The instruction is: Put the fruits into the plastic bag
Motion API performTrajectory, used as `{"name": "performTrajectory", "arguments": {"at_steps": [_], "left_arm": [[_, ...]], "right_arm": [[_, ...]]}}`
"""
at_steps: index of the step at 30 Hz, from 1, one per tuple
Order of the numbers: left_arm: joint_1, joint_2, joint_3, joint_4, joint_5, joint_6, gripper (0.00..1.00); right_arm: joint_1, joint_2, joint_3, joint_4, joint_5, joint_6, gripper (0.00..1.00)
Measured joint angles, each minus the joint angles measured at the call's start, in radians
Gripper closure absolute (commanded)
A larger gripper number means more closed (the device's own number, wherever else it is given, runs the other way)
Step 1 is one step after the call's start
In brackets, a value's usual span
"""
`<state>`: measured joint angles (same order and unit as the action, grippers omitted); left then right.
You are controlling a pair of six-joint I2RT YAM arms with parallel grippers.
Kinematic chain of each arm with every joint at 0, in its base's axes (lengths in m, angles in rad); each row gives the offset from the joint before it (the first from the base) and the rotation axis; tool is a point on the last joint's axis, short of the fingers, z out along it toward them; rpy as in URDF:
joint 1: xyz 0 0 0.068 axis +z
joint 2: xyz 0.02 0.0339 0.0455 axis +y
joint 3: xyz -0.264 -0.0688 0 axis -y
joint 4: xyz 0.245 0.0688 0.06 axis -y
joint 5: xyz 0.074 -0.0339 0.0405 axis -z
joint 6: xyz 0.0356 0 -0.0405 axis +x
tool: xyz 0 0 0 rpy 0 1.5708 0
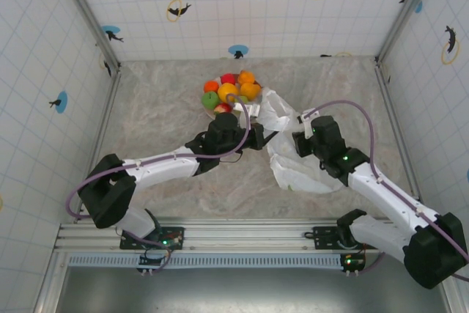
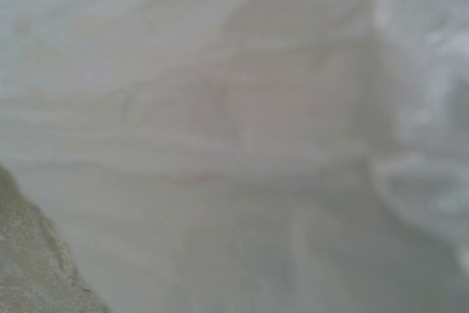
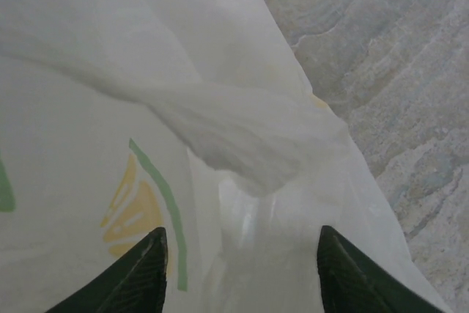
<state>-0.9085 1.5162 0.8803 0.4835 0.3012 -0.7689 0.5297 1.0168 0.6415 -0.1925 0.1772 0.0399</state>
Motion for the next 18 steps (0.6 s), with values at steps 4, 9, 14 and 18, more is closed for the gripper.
{"name": "performTrajectory", "arguments": {"at_steps": [4, 9, 14, 18], "left_arm": [[0.002, 0.0, 0.0, 0.0, 0.004, -0.001, 1.0], [0.004, 0.0, -0.002, 0.003, 0.01, -0.005, 1.0], [0.007, 0.003, -0.014, -0.012, -0.024, 0.002, 1.0], [0.007, 0.039, -0.015, -0.052, -0.092, 0.031, 1.0]], "right_arm": [[0.001, 0.0, -0.006, 0.016, 0.027, -0.012, 0.26], [0.001, 0.014, -0.047, 0.074, 0.031, -0.022, 0.46], [0.0, 0.028, -0.051, 0.08, 0.031, -0.025, 0.88], [-0.028, 0.004, 0.002, 0.052, 0.02, -0.004, 1.0]]}}
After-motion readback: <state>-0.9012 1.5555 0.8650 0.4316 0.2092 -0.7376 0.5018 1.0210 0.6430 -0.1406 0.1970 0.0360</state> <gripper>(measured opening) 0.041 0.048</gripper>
